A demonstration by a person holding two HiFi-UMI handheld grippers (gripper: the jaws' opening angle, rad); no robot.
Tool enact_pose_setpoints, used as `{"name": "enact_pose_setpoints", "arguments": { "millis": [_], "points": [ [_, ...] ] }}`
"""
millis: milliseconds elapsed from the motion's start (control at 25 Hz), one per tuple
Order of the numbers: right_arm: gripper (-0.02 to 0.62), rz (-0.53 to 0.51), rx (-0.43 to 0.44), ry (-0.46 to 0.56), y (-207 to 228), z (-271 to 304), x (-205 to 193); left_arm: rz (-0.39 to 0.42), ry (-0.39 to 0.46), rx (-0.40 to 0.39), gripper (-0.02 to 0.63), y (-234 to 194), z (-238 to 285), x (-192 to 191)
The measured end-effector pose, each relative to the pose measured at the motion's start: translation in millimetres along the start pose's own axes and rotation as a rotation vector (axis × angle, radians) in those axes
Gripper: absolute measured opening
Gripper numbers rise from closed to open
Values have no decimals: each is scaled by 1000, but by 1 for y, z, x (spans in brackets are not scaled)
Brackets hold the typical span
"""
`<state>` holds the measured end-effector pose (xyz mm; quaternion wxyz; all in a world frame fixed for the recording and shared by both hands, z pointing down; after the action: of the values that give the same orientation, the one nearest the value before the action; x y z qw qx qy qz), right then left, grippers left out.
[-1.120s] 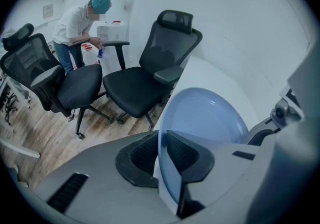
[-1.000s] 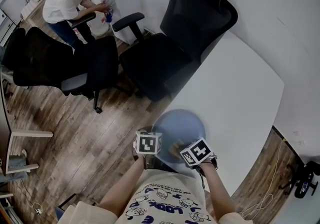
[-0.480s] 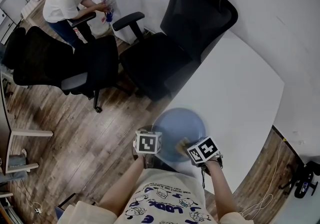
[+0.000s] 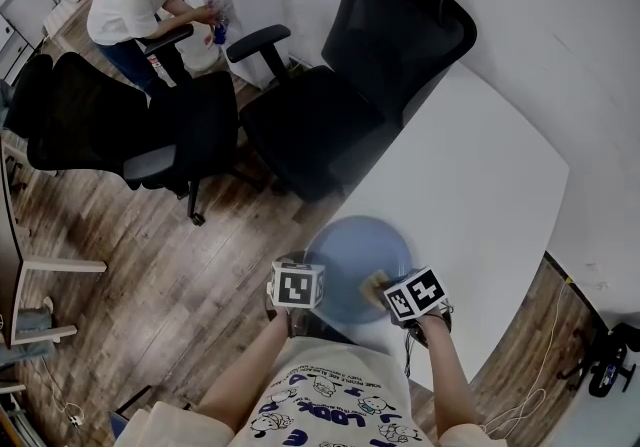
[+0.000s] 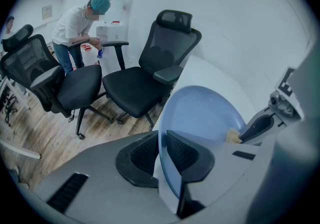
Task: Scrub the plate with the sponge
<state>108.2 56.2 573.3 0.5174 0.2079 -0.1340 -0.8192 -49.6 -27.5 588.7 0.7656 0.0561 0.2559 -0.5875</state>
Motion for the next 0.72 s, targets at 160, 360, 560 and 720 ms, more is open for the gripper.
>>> {"name": "enact_pose_setpoints", "arguments": {
  "millis": [160, 360, 560, 720],
  "points": [
    [46, 21, -17, 8, 10, -4, 4, 1, -11, 4, 48, 1, -2, 0],
    [46, 44, -27, 19, 20, -6, 9, 3, -16, 6, 49, 0, 0, -2],
    [46, 45, -42, 16, 24, -9, 13, 1, -4, 1, 49, 0, -1, 1],
    [46, 56, -68, 28, 30, -12, 16, 1, -11, 0, 49, 1, 0, -1]
  ]
}}
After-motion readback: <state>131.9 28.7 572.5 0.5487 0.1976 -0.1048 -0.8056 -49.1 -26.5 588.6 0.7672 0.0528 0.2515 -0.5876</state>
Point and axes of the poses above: the fingertips, and each gripper's own axes: z forward along the fingers, y to its right, x out of its top, the point moved 2 cm from there along -z, backward along the fingers, and after that the axes turned 4 degrees about x, right-handed, at the moved point
